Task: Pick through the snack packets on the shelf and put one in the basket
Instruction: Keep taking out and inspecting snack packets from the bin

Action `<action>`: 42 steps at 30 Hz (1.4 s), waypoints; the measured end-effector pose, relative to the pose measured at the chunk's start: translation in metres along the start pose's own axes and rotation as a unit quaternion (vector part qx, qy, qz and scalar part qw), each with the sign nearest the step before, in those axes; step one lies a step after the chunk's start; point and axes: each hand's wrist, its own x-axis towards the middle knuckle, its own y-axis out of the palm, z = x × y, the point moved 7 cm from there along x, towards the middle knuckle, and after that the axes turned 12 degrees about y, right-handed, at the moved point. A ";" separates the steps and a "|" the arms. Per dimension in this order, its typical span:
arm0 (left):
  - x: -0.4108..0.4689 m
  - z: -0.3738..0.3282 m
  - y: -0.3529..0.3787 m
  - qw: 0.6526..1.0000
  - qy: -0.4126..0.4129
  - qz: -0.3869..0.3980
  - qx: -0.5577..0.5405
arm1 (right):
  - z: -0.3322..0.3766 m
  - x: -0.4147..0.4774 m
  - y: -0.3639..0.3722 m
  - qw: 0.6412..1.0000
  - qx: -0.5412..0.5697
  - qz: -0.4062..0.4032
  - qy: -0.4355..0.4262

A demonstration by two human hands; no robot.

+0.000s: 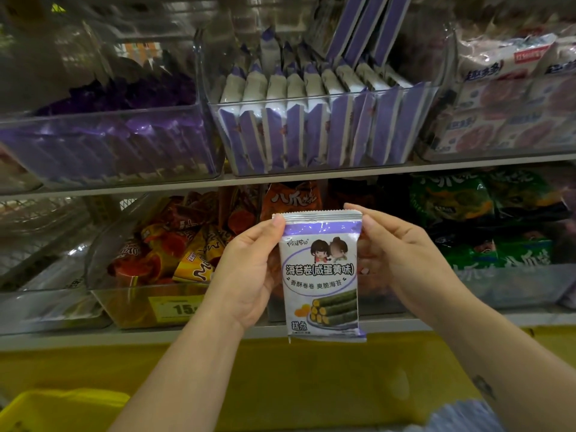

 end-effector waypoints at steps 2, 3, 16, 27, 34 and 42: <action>0.000 -0.001 0.000 1.000 0.009 -0.005 -0.005 | -0.001 0.000 0.004 0.999 0.008 0.031 0.016; 0.001 -0.002 -0.001 1.000 0.013 -0.011 -0.009 | -0.003 -0.001 0.008 0.998 -0.003 0.059 0.038; -0.014 0.013 0.006 0.949 -0.148 0.275 0.043 | -0.024 -0.012 0.016 0.960 0.076 0.182 0.198; -0.019 0.013 0.015 0.935 -0.074 0.325 0.123 | -0.014 -0.010 0.004 0.966 0.138 0.133 0.176; -0.011 0.007 0.014 0.951 -0.012 0.253 0.175 | -0.012 -0.006 0.000 0.968 0.165 0.113 0.150; -0.010 0.007 0.030 0.918 0.125 0.222 0.303 | -0.010 -0.012 0.014 0.986 0.032 0.143 0.082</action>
